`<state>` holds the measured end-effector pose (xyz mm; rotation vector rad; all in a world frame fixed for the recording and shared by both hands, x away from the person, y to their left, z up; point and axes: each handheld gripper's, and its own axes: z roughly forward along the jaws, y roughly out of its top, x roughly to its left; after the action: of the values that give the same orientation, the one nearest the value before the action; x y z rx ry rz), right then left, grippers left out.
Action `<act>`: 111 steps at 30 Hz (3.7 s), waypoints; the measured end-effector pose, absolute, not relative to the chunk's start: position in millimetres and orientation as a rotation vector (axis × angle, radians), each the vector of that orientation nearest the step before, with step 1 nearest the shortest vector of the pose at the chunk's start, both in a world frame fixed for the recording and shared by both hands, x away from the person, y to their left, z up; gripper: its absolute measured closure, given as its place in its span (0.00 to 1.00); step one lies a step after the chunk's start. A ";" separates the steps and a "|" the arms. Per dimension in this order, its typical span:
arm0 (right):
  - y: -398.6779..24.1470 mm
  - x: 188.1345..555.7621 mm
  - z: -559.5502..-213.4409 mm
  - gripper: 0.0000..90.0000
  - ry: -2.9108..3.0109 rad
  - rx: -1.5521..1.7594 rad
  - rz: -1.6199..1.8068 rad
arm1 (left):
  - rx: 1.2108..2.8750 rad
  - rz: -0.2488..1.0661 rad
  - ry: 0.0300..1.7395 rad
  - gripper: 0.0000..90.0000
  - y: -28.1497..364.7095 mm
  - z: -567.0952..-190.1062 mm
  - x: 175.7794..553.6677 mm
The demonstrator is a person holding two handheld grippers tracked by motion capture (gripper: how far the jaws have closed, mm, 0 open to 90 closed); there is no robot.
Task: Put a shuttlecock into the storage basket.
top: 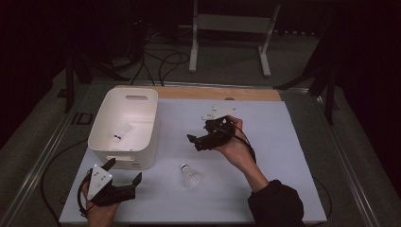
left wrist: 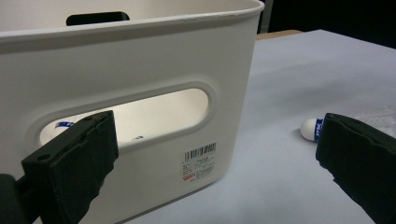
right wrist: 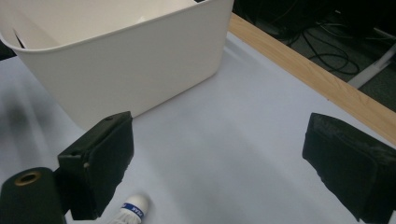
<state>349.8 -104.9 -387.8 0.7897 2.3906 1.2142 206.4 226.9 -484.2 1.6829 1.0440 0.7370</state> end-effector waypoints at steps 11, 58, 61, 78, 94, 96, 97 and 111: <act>-107.7 347.1 -396.0 0.10 2.406 0.799 1.196 | 1.684 0.737 1.044 0.00 226.8 -484.3 206.6; -124.0 321.8 -426.3 0.08 2.470 0.788 1.090 | 1.684 0.738 1.045 0.00 226.7 -484.4 206.5; -122.9 318.2 -428.1 0.08 2.477 0.774 1.081 | 1.683 0.737 1.047 0.00 226.5 -484.5 206.6; -124.7 309.0 -434.4 0.08 2.496 0.758 1.051 | 1.684 0.735 1.046 0.00 226.2 -484.6 206.7; -115.4 299.1 -448.2 0.08 2.561 0.707 1.007 | 1.682 0.737 1.047 0.00 226.8 -484.3 206.5; -113.6 297.3 -450.5 0.08 2.574 0.693 0.996 | 1.682 0.738 1.047 0.00 226.8 -484.4 206.5; -112.7 296.3 -451.6 0.08 2.580 0.683 0.990 | 1.681 0.737 1.048 0.00 226.9 -484.4 206.5; -105.0 289.1 -464.4 0.09 2.638 0.637 0.930 | 1.682 0.737 1.047 0.00 226.7 -484.5 206.5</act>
<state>289.1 -105.0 -464.4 0.6374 2.6380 0.9301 206.5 226.7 -484.5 1.6823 1.0475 0.7372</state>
